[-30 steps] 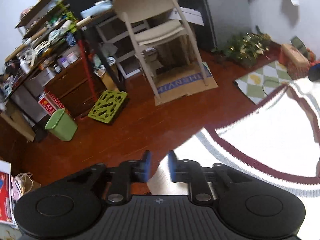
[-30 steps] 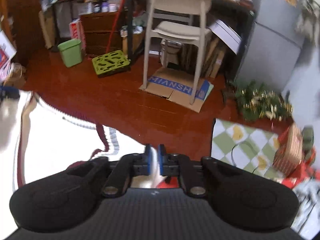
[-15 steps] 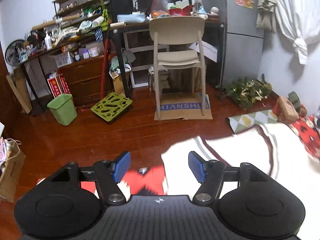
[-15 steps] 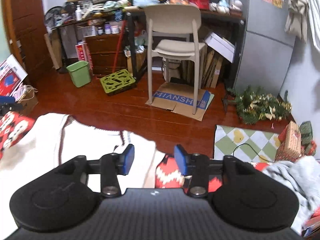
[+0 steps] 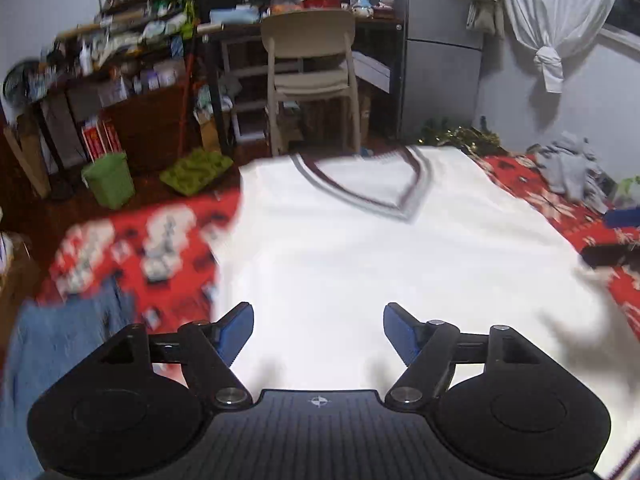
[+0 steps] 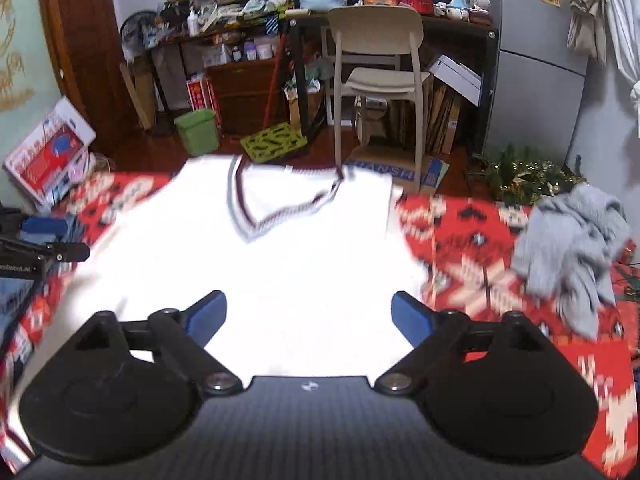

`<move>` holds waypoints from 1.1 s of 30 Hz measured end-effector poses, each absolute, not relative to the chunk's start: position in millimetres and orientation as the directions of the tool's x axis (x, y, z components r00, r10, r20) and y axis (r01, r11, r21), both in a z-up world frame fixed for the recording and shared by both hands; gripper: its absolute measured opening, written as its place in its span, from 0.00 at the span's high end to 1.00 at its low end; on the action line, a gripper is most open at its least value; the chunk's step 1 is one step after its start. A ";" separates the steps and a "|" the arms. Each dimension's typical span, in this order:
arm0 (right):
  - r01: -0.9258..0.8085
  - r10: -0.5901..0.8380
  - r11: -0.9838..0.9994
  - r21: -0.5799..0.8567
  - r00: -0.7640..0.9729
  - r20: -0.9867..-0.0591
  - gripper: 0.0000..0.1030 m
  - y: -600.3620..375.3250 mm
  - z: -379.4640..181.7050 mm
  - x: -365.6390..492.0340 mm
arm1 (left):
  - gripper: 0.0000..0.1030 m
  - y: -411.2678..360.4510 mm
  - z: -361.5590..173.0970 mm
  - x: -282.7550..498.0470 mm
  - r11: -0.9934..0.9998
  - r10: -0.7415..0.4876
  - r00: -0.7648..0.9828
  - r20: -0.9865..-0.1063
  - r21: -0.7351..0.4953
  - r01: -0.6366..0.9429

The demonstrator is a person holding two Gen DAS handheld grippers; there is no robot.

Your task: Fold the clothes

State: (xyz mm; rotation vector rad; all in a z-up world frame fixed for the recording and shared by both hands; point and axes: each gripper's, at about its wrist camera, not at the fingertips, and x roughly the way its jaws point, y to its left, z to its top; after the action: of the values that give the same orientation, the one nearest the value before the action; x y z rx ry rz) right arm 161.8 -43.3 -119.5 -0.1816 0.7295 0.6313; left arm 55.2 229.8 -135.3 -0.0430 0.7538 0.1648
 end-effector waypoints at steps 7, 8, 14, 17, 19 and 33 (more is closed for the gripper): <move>-0.537 0.427 0.839 0.090 0.546 -0.720 0.01 -41.3 -171.6 87.2 | 0.30 185.6 -172.8 15.6 0.982 0.114 0.669 -0.734 -0.019 -0.189; -0.526 0.415 0.846 0.086 0.549 -0.726 0.01 -41.0 -177.2 82.4 | 0.30 182.4 -176.5 12.2 0.981 0.119 0.662 -0.740 -0.017 -0.195; -0.484 0.334 0.875 0.029 0.558 -0.759 0.01 -38.0 -205.0 58.8 | 0.18 172.8 -197.3 0.3 0.978 0.152 0.651 -0.744 0.018 -0.209; -0.471 0.328 0.882 0.018 0.585 -0.742 0.01 -38.1 -208.6 56.8 | 0.04 172.3 -198.2 3.9 0.978 0.146 0.650 -0.746 0.009 -0.210; -0.454 0.320 0.891 0.019 0.596 -0.737 0.01 -37.3 -206.9 57.2 | 0.00 167.0 -200.5 6.6 0.979 0.155 0.651 -0.744 0.028 -0.201; -0.444 0.323 0.896 0.029 0.604 -0.728 0.01 -35.0 -201.6 65.6 | 0.00 166.2 -200.7 8.0 0.980 0.146 0.650 -0.746 0.018 -0.200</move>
State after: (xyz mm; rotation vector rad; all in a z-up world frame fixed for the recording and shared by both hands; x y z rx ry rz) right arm 65.6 -35.0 -201.6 -0.1606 0.8083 0.4462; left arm 8.0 166.2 -200.7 -0.0675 0.8412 0.1967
